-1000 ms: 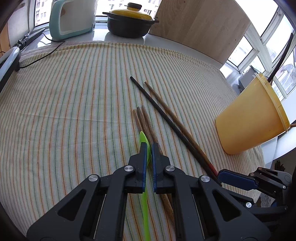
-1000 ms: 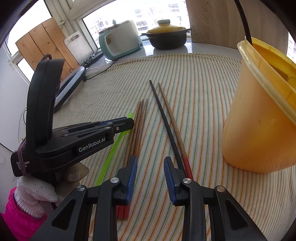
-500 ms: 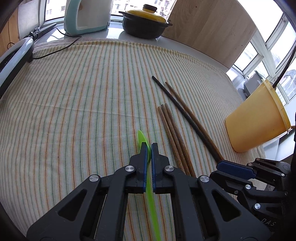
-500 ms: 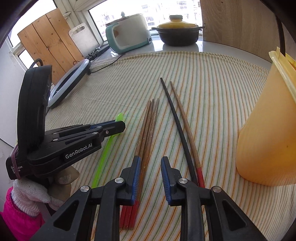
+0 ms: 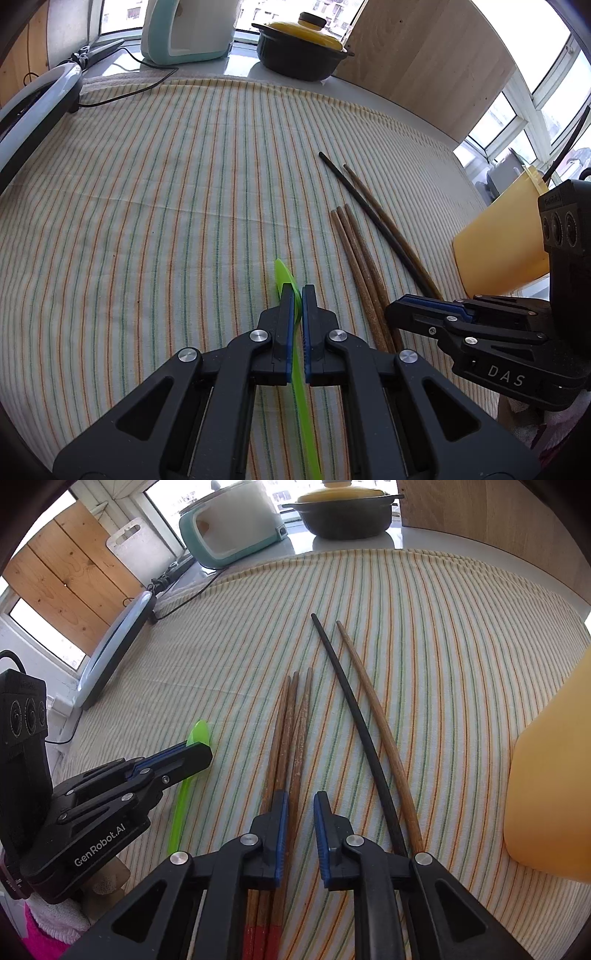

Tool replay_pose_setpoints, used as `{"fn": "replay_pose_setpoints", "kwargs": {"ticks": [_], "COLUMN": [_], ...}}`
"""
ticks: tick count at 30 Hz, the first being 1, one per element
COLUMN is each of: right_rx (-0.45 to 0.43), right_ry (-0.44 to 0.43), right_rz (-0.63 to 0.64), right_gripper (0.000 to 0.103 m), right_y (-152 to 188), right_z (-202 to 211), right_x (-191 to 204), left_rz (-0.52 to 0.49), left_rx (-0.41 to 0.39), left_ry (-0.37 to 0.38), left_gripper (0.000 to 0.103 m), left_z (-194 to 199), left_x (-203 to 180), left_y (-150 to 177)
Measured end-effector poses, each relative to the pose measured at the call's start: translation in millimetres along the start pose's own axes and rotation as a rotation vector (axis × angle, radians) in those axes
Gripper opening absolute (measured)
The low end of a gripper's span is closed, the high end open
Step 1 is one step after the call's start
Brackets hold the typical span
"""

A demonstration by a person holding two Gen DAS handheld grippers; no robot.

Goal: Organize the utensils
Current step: 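Close the left tool on the green plastic spoon while the right tool grasps a wooden chopstick, then lift the green spoon with the left tool while the right tool carries the chopstick to the container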

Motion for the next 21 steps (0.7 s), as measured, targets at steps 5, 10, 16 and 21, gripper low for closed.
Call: {"fn": "replay_pose_setpoints", "kwargs": {"ticks": [5,10,16,21], "right_rx": [0.015,0.045,0.057,0.042], "right_ry": [0.008,0.045,0.078,0.104], "right_rz": [-0.016,-0.001,0.019,0.054], "right_gripper": [0.009,0.009,0.007,0.004], "right_y": [-5.5,-13.7,-26.9,-27.8], "right_z": [-4.0,-10.3,-17.4,-16.7], "right_x": [-1.5,1.5,2.1,3.6], "left_rz": [0.003,0.004,0.005,0.026], "left_rx": [0.0,0.0,0.003,0.004], "left_ry": [0.001,0.002,0.002,0.007], "left_gripper": [0.001,0.001,0.001,0.001], "left_z": [0.1,0.0,0.1,2.6], "left_x": [0.4,0.2,-0.8,3.3], "left_y": [-0.1,0.2,-0.1,-1.7]}}
Point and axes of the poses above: each gripper's, at about its wrist camera, not at the fingertips, and z roughly against the way its jaws point, x to its left, y to its underside, the point moved 10 cm from there along -z, roughly the way its jaws point, and after that the axes turned 7 degrees about -y, right-handed, at the moved point
